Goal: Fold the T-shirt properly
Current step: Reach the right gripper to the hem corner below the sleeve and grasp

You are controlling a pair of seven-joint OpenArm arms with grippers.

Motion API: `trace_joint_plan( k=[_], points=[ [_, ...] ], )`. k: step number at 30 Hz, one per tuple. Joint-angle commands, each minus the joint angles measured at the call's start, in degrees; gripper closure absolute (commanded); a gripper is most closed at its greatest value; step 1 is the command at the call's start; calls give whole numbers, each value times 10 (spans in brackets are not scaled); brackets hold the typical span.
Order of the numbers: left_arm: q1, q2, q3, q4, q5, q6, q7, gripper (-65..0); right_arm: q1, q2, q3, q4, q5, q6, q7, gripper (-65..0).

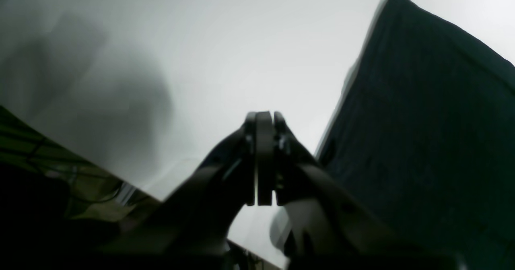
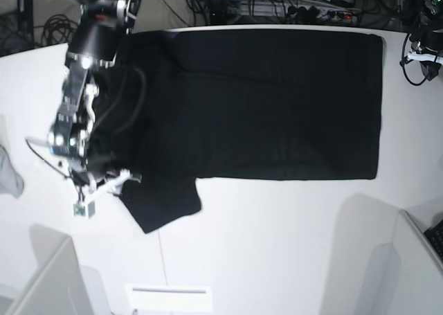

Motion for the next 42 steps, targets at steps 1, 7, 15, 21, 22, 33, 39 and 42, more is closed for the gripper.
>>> trace_joint_plan(
  k=[1,7,15,21,22,33,39,42],
  points=[
    [5,-7,-6,9,-3,1,-13,0,36,2,-1,-22,-2,1,13,-281],
    [9,-5,-27,-5,-3,1,-13,0,175,2,-1,-244,-46,2,29,-393],
    [10,-4,-84,-8,-2,1,-13,0,280,54,-1,-560,-57,2,234,-411],
    [10,-4,-93,-8,-2,1,-12,0,281,59,-1,-603,-58,2,284,-411],
    [10,-4,-91,-8,-2,1,-12,0,276,58,-1,-604,-58,2,283,-411],
    [10,-7,-87,-52,-2,1,-12,0,247,38,-1,-602,-58,-1,287,-408],
    [6,-8,-86,-64,-2,1,-12,0,247,39,-1,-602,-59,-1,287,-119],
    [6,-9,-74,-63,-2,1,-12,0,249,39,-1,-602,-59,-1,285,0]
  ],
)
